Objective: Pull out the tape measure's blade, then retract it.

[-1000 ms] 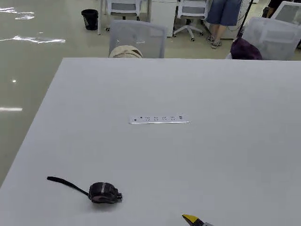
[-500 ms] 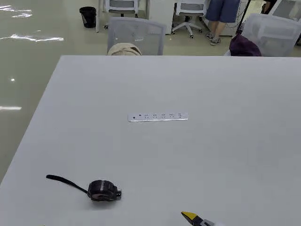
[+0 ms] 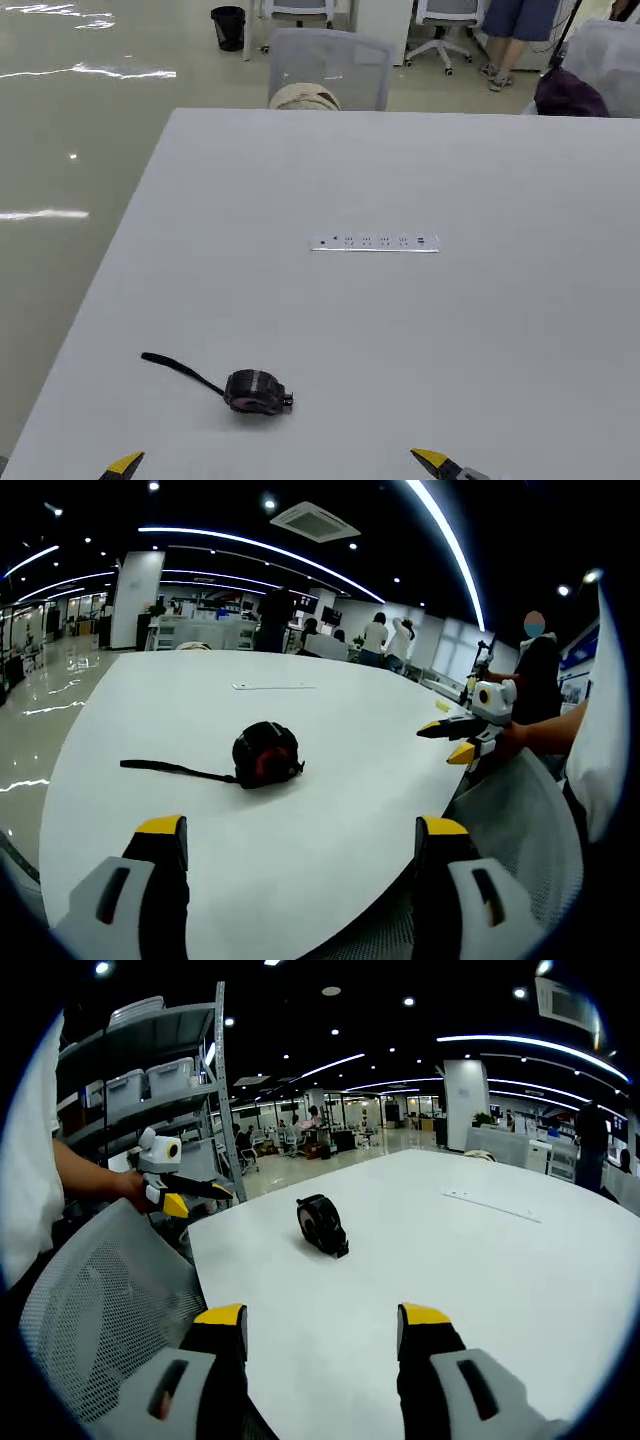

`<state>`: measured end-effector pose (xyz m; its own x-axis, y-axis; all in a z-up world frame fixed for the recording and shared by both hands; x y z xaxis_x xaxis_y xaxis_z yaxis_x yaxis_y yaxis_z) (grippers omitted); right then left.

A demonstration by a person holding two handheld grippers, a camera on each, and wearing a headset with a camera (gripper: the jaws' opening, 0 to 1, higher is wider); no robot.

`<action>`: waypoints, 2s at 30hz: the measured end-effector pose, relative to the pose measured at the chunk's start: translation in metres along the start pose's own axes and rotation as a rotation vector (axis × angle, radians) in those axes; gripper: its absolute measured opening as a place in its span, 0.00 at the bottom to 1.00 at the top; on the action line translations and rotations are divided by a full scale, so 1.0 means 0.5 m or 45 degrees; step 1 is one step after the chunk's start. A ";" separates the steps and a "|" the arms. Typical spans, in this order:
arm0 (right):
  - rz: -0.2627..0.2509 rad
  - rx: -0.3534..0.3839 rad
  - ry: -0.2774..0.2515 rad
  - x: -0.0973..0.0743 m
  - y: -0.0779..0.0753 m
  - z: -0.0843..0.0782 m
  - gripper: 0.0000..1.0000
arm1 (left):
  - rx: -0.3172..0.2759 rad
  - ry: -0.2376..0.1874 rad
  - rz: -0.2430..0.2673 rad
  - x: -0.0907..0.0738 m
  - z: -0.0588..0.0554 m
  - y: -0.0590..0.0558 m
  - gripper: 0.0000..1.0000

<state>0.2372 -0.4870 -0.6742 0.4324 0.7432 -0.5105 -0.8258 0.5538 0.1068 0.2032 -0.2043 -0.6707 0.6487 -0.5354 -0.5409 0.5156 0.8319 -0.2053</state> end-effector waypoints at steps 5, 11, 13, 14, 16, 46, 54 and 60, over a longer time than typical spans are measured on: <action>0.021 -0.020 -0.001 0.008 0.001 0.005 0.59 | 0.050 0.034 -0.023 0.012 0.001 0.005 0.92; 0.033 -0.028 0.012 0.021 -0.007 0.004 0.59 | 0.064 0.045 -0.046 0.027 0.011 0.015 0.92; 0.034 -0.026 0.017 0.024 -0.011 0.003 0.59 | 0.066 0.051 -0.055 0.034 0.013 0.018 0.92; 0.038 -0.022 0.018 0.026 -0.013 0.003 0.59 | 0.067 0.056 -0.060 0.036 0.013 0.020 0.92; 0.041 -0.024 0.024 0.029 -0.013 0.004 0.59 | 0.072 0.063 -0.064 0.040 0.013 0.024 0.92; 0.112 -0.050 0.047 0.118 -0.053 0.024 0.58 | 0.207 0.175 -0.163 0.109 0.061 0.084 0.85; 0.134 -0.071 0.053 0.130 -0.064 0.029 0.58 | 0.261 0.199 -0.193 0.129 0.070 0.091 0.84; 0.156 -0.088 0.057 0.145 -0.070 0.032 0.57 | 0.292 0.227 -0.223 0.143 0.069 0.095 0.83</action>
<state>0.3032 -0.4468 -0.7013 0.3115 0.7855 -0.5348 -0.8952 0.4314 0.1122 0.2934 -0.2082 -0.6911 0.4416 -0.6163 -0.6521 0.7361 0.6644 -0.1293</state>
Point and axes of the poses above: the centre of the closed fingertips' face, and the gripper's own axes: x roughly forward along the fingers, y roughly to its left, z roughly out of its top, the point moved 2 cm from there along -x, roughly backward along the fingers, and after that the axes turned 7 degrees about y, right-handed, at the moved point
